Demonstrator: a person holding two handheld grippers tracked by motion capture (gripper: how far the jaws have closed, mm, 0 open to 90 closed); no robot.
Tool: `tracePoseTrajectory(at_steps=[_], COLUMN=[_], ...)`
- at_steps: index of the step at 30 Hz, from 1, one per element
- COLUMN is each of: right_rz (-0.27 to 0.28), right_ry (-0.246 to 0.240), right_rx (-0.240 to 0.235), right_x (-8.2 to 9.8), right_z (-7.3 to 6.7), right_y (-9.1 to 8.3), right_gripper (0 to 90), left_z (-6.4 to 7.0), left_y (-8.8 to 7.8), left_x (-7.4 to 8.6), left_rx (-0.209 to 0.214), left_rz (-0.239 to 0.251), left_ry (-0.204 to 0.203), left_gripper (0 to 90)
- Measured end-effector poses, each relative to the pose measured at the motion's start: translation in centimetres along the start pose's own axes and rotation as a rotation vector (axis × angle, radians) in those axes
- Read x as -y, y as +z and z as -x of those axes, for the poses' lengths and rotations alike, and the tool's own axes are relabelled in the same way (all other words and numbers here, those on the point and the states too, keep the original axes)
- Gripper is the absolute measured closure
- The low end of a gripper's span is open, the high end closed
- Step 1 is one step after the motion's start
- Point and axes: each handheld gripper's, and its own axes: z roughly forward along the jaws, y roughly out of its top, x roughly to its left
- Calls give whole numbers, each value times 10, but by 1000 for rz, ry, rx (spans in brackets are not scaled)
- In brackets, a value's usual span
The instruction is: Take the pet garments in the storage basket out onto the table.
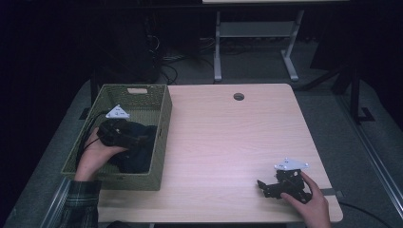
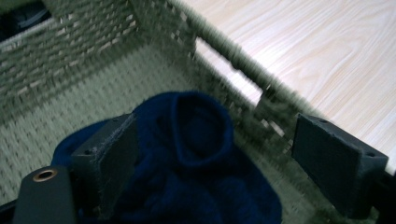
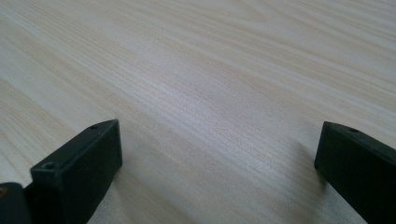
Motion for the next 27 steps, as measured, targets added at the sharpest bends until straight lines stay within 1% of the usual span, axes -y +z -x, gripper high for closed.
tracePoseTrajectory(at_steps=[2, 3, 4, 8, 11, 12, 13, 17, 18, 20, 21, 22, 24, 27], right_rz=[0, 0, 0, 0, -1, -1, -1, -2, -1, -2, -2, -1, -2, -1], right_ry=[0, 0, 0, -1, -3, -4, -2, -3, -4, -3, -3, -3, -3, -4], right_rx=[0, 0, 0, 0, 0, 0, 0, -1, 0, -1, -1, -1, -1, -1], right_x=[0, 0, 0, 0, 0, 0, 0, 0, 0, 0, 0, 0, 0, 0], right_z=[0, 0, 0, 0, 0, 0, 0, 0, 0, 0, 0, 0, 0, 0], right_y=[0, 0, 0, 0, 0, 0, 0, 0, 0, 0, 0, 0, 0, 0], right_gripper=[5, 5, 5, 5, 5, 5, 5, 5, 5, 5, 5, 5, 5, 5], left_z=[-2, -2, -3, -6, -9, -9, -11, -12, -13, -14, -14, -15, -15, -14], left_y=[2, 2, 4, 8, 10, 10, 13, 22, 23, 28, 28, 30, 31, 31], left_x=[3, 3, 6, 12, 16, 16, 19, 24, 25, 28, 28, 30, 31, 31], left_rx=[5, 5, 7, 10, 12, 12, 14, 30, 30, 25, 25, 29, 40, 56], left_rz=[-17, -17, -27, -74, -96, -96, -118, -170, -185, -204, -204, -215, -216, -213], left_ry=[-6, -6, -17, -19, -33, -33, -41, -45, -42, -53, -53, -56, -64, -63], left_gripper=[160, 165, 165, 202, 213, 220, 223, 225, 225, 225, 224, 224, 217, 203])
